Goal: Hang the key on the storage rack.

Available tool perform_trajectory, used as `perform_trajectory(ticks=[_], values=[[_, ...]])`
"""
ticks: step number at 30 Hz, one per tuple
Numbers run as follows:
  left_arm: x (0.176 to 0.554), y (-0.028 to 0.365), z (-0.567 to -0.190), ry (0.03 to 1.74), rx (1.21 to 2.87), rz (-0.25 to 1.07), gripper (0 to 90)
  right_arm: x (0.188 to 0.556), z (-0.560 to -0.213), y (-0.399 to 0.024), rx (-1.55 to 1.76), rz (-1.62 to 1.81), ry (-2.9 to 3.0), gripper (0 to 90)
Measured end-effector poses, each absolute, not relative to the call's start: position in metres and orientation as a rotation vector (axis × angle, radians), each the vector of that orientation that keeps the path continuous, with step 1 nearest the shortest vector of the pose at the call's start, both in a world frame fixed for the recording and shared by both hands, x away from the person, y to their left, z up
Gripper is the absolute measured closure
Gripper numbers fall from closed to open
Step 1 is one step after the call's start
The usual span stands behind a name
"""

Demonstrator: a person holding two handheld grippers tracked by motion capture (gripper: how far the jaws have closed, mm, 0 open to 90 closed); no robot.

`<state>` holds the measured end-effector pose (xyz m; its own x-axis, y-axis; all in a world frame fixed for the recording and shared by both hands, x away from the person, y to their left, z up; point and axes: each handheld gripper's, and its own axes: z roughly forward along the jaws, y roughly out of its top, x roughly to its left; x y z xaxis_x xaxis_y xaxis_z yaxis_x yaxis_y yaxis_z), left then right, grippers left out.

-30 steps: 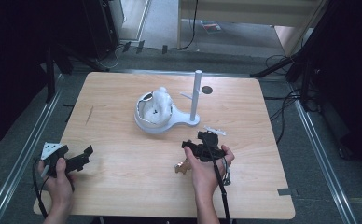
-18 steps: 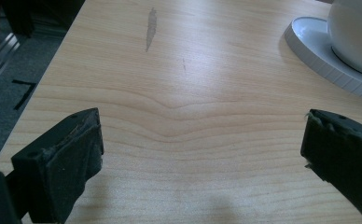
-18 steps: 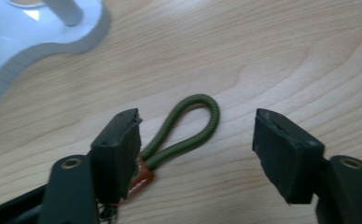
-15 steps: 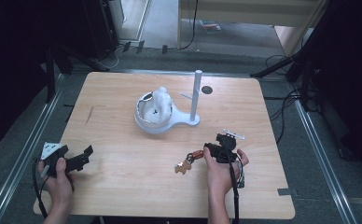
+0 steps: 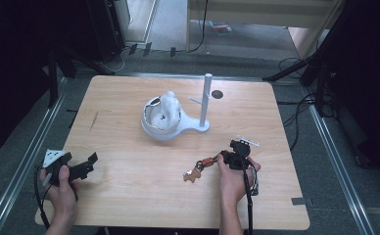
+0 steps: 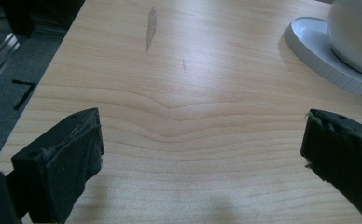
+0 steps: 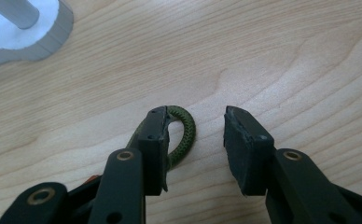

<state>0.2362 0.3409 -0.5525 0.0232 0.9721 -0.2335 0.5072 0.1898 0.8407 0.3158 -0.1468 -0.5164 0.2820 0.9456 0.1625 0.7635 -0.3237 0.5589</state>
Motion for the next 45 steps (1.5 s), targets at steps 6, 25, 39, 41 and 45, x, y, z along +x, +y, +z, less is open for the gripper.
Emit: perform_trajectory(ticks=[6,25,39,41,45], values=[[0.236,0.341,-0.553,1.608,1.437,0.683,0.0,0.318,-0.523,-0.144,2.17,0.619,1.557,68.7],[0.236,0.341,-0.553,1.607,1.439,0.686,0.0,0.309,-0.532,-0.144,1.966,0.667,1.641,87.3],[0.236,0.34,-0.552,1.608,1.442,0.689,0.0,0.288,-0.497,-0.147,1.691,0.894,1.643,87.5],[0.236,0.34,-0.552,1.608,1.441,0.689,0.0,0.286,-0.491,-0.144,1.662,0.905,1.641,87.5],[0.236,0.34,-0.552,1.608,1.44,0.689,0.0,0.281,-0.476,-0.14,1.598,0.951,1.637,87.6]])
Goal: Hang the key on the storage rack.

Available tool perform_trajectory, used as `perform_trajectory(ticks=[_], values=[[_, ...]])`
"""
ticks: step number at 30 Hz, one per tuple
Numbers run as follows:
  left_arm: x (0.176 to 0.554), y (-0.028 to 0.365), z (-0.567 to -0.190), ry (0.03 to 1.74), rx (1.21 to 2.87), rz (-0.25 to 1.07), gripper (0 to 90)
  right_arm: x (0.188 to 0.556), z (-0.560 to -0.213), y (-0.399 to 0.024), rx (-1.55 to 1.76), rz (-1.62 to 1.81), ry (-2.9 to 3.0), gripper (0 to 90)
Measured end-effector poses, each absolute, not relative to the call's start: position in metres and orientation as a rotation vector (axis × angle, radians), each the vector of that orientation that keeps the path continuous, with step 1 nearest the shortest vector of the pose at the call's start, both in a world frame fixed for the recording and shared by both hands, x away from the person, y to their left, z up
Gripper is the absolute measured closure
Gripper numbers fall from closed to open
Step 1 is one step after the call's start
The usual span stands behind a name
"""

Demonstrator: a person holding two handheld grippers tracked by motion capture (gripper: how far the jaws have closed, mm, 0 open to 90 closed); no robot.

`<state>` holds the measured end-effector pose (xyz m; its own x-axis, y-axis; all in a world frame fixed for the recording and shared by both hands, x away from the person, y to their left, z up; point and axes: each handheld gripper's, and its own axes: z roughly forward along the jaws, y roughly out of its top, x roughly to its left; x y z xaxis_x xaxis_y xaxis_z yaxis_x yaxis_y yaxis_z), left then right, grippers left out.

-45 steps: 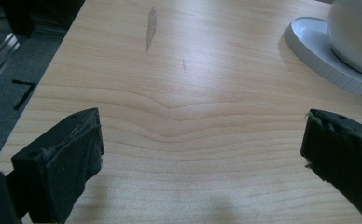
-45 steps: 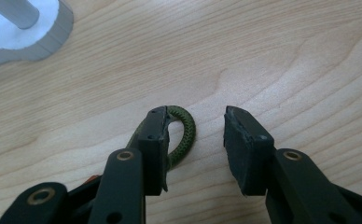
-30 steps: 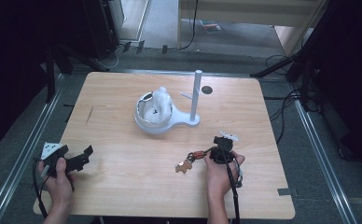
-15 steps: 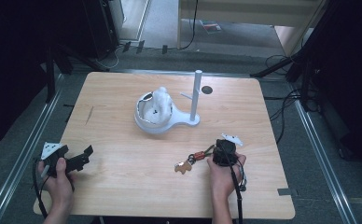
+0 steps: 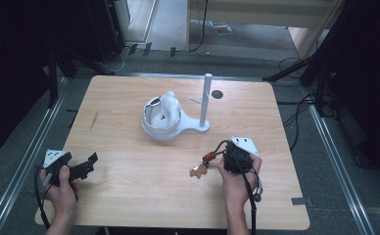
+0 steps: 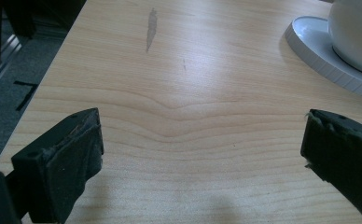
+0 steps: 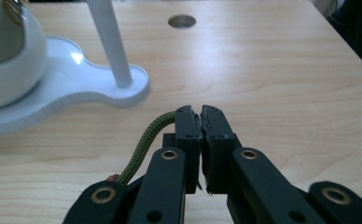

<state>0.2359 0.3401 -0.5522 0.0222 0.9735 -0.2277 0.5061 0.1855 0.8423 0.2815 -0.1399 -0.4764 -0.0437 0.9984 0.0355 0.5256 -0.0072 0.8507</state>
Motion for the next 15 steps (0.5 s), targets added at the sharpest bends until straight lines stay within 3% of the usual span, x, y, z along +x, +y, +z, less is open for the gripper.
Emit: perform_trajectory(ticks=[15], values=[[0.236,0.34,-0.552,1.607,1.44,0.689,0.0,0.275,-0.431,-0.129,1.348,1.046,1.666,87.6]])
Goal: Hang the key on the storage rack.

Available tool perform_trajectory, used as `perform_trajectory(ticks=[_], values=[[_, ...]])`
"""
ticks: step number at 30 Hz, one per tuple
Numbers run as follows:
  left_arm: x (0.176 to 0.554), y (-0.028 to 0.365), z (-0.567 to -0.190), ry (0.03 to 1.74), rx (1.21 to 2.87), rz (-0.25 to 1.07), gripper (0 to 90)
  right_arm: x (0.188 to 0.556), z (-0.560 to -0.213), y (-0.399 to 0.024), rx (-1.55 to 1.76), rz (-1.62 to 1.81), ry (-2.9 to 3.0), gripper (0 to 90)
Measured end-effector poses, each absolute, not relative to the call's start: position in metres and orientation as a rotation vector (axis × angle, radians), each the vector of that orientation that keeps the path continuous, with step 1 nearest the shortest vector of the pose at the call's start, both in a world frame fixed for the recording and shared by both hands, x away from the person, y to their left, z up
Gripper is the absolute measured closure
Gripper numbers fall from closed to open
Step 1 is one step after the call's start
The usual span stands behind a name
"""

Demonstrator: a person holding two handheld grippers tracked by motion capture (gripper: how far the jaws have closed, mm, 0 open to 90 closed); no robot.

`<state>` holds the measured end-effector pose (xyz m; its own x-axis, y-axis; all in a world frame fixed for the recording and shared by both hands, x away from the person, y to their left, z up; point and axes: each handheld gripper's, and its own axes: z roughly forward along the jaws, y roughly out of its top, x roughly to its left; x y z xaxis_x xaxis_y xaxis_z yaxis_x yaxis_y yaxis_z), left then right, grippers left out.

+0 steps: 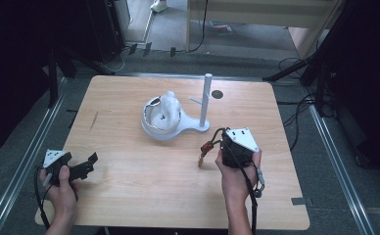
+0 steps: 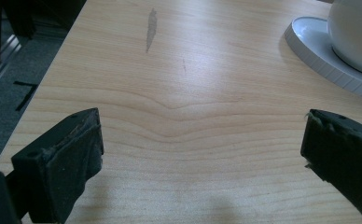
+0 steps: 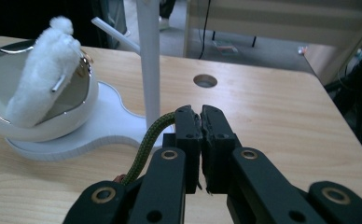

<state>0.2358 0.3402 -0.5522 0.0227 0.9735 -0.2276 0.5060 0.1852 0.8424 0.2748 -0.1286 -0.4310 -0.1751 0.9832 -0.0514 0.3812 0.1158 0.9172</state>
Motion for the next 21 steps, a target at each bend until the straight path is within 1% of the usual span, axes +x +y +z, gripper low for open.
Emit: perform_trajectory(ticks=[10,21], values=[[0.236,0.34,-0.552,1.61,1.441,0.688,0.0,0.276,-0.408,-0.126,1.254,1.098,1.646,87.6],[0.235,0.34,-0.552,1.609,1.442,0.688,0.0,0.282,-0.391,-0.118,1.211,1.131,1.647,87.6]])
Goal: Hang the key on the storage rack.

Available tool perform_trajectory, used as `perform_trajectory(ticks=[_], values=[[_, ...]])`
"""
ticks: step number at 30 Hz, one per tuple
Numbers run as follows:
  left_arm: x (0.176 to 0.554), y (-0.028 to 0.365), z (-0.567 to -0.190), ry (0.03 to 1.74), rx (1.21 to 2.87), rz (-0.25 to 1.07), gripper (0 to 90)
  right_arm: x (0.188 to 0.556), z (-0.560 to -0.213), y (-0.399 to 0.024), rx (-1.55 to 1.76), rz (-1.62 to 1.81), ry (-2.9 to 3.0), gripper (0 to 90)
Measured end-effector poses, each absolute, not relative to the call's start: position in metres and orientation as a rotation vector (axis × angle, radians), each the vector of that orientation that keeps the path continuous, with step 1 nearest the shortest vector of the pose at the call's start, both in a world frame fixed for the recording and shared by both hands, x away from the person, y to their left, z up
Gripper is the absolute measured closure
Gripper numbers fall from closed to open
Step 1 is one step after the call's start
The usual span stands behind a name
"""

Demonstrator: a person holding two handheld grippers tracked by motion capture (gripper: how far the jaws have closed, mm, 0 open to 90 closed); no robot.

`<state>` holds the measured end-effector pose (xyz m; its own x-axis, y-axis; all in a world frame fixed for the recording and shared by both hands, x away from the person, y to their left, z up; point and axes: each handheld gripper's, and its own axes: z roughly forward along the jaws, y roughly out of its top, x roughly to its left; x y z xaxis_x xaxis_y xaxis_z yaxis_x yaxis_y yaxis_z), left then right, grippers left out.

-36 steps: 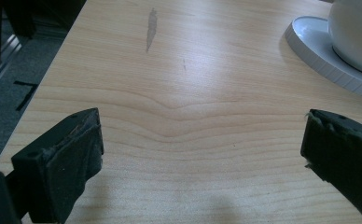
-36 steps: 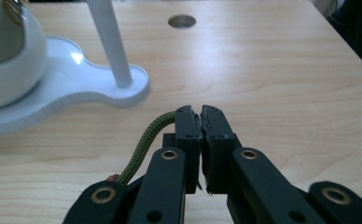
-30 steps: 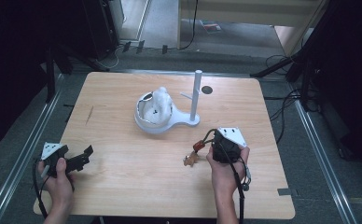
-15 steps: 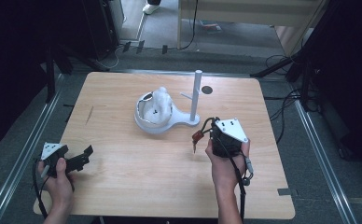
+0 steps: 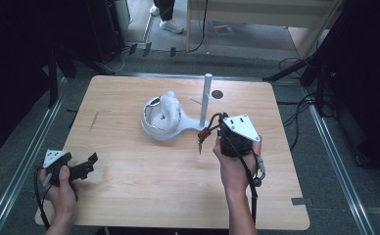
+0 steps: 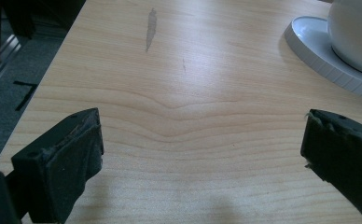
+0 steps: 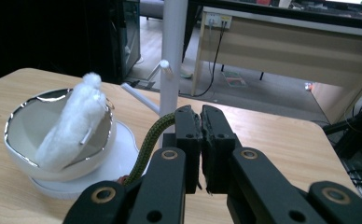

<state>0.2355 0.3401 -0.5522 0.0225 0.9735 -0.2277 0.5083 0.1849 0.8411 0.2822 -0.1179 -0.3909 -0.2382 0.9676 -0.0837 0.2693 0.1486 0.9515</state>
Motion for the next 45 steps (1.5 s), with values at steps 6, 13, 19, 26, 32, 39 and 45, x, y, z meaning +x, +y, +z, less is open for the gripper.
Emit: perform_trajectory(ticks=[6,13,19,26,32,39,45], values=[[0.236,0.34,-0.552,1.608,1.438,0.688,0.0,0.286,-0.38,-0.112,1.179,1.148,1.649,87.6],[0.236,0.34,-0.552,1.607,1.439,0.689,0.0,0.29,-0.37,-0.108,1.151,1.159,1.649,87.6],[0.236,0.34,-0.552,1.606,1.439,0.691,0.0,0.296,-0.362,-0.105,1.135,1.166,1.652,87.6],[0.236,0.34,-0.552,1.605,1.439,0.69,0.0,0.304,-0.357,-0.104,1.12,1.171,1.665,87.6],[0.236,0.34,-0.552,1.606,1.439,0.689,0.0,0.314,-0.355,-0.102,1.117,1.171,1.678,87.6],[0.235,0.34,-0.552,1.605,1.44,0.688,0.0,0.326,-0.357,-0.101,1.125,1.162,1.693,87.6],[0.236,0.34,-0.552,1.605,1.439,0.689,0.0,0.335,-0.364,-0.102,1.146,1.144,1.707,87.6]])
